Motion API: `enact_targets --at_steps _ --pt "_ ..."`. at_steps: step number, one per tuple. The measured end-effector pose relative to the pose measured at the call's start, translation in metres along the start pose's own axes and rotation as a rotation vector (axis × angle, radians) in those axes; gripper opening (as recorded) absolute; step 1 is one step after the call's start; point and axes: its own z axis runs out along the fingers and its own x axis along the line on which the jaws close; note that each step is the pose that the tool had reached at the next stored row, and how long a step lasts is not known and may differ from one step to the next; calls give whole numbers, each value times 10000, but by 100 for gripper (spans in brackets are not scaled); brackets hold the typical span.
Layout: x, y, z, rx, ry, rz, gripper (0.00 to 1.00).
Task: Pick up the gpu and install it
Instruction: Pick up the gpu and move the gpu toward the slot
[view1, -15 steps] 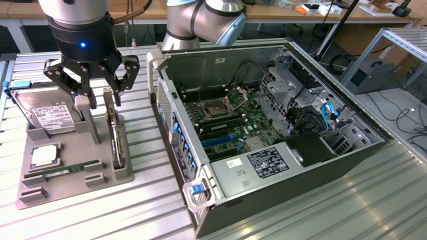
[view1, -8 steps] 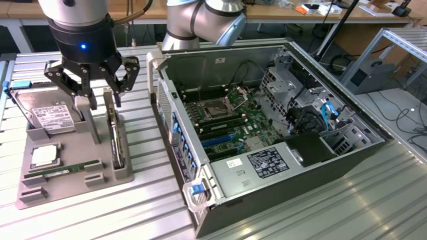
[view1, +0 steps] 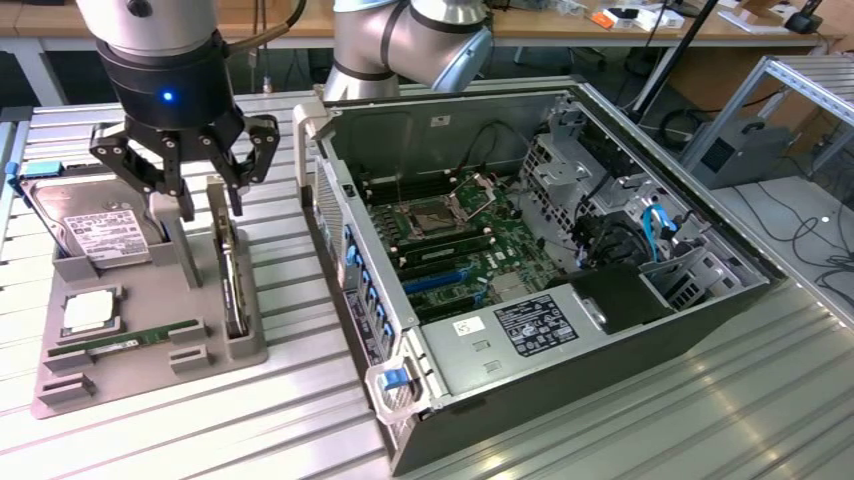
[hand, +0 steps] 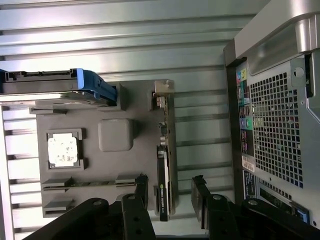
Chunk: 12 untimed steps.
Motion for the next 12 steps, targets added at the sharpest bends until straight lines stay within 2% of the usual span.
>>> enact_targets --at_steps 12 --pt "1 -2 29 1 0 0 48"
